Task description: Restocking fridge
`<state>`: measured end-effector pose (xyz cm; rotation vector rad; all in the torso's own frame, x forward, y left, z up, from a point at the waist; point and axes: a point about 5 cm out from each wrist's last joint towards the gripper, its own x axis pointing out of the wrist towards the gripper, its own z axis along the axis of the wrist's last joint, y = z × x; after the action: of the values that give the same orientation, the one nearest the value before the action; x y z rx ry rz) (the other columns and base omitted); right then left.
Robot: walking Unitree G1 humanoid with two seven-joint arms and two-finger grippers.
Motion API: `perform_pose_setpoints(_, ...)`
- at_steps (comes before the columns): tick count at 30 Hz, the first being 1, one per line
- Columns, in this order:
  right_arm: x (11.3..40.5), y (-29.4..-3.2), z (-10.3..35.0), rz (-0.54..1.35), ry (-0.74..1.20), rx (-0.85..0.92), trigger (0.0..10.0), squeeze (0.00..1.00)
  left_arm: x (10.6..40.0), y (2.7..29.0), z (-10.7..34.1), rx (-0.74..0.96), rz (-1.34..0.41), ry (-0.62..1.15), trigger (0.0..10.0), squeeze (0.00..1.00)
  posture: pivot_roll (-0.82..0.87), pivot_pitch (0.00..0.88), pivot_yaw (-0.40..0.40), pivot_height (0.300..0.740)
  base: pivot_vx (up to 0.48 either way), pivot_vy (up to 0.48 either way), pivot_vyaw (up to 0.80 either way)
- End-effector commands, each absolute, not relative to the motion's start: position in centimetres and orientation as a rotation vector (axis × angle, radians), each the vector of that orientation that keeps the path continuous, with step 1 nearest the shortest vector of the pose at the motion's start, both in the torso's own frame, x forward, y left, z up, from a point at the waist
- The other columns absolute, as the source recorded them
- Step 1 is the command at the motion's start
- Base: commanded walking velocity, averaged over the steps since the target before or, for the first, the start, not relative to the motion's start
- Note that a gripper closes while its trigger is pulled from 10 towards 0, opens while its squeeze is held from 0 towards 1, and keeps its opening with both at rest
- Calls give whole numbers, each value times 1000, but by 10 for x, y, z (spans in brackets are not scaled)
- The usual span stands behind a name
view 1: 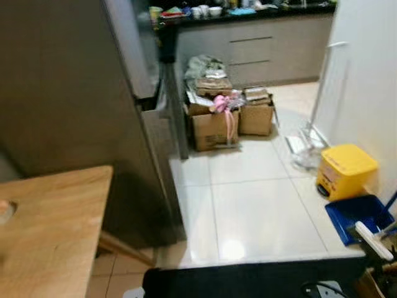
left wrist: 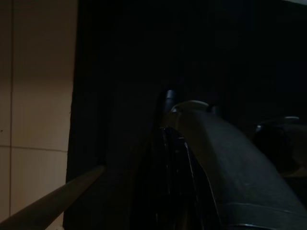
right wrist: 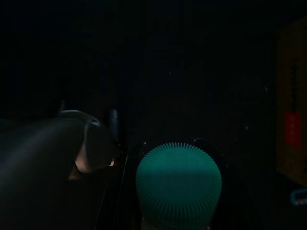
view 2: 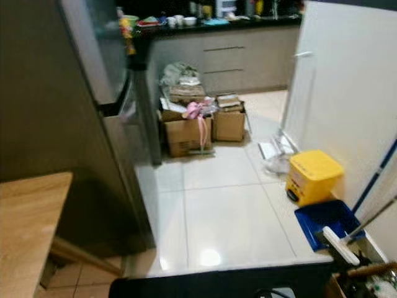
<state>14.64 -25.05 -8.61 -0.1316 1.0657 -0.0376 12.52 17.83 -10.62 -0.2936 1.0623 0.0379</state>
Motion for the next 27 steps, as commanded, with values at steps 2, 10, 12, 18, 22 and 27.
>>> perform_pose_setpoints(2,148,-247,-86,-10,1067,-149,10000,0,128,178,-105,-292,30,1045,10000,0,-152,0,24,740,0,0,0)
perform_pose_setpoints(10,159,-237,-85,63,1061,-196,10000,0,131,182,-104,-322,78,1018,10000,0,-110,0,-34,740,0,0,0)
perform_pose_setpoints(12,166,-234,-83,102,1055,-229,10000,0,133,183,-103,-340,96,1004,10000,0,-104,0,-66,740,0,0,0)
perform_pose_setpoints(18,180,-232,-77,131,1027,-264,10000,0,129,181,-105,-370,113,1019,10000,0,-135,0,-34,740,0,-263,0)
perform_pose_setpoints(22,175,-232,-79,102,1032,-234,10000,0,127,180,-105,-352,79,1034,10000,0,-135,0,-4,740,0,-426,0)
perform_pose_setpoints(27,160,-232,-86,90,1078,-226,10000,0,130,185,-104,-326,66,1030,10000,0,-124,0,0,740,0,-427,0)
